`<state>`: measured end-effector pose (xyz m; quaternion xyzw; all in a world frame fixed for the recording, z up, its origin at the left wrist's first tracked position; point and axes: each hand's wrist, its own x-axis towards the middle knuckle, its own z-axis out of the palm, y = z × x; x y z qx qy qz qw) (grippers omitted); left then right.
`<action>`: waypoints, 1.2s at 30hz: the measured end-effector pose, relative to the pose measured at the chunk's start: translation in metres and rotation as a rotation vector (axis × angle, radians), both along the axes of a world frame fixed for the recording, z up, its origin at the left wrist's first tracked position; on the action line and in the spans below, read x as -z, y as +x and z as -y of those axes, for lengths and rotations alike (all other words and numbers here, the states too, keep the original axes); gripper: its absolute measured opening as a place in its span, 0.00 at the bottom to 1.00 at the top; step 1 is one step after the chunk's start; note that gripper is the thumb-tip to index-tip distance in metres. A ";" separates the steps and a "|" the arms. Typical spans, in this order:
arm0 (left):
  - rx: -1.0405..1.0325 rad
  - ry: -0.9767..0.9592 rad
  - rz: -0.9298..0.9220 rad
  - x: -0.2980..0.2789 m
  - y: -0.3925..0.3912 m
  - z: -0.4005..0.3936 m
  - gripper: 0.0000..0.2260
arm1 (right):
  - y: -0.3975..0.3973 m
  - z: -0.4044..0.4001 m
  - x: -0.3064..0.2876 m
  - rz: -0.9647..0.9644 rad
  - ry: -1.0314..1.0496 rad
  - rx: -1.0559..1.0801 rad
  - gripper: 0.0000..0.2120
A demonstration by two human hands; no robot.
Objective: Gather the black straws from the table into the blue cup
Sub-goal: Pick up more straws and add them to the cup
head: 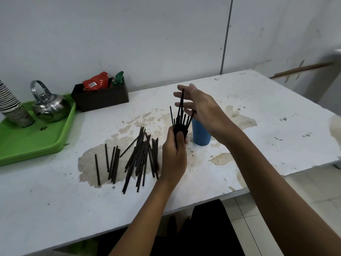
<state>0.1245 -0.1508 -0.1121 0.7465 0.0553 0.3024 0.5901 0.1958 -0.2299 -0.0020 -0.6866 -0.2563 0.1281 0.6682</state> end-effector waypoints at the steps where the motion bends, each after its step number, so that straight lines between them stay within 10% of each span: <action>1: -0.012 0.007 0.000 0.002 0.000 0.000 0.11 | 0.000 -0.001 0.001 0.015 -0.006 -0.005 0.20; 36: -0.051 -0.025 0.006 0.009 -0.002 -0.005 0.12 | 0.003 -0.020 -0.005 0.203 -0.329 -0.112 0.13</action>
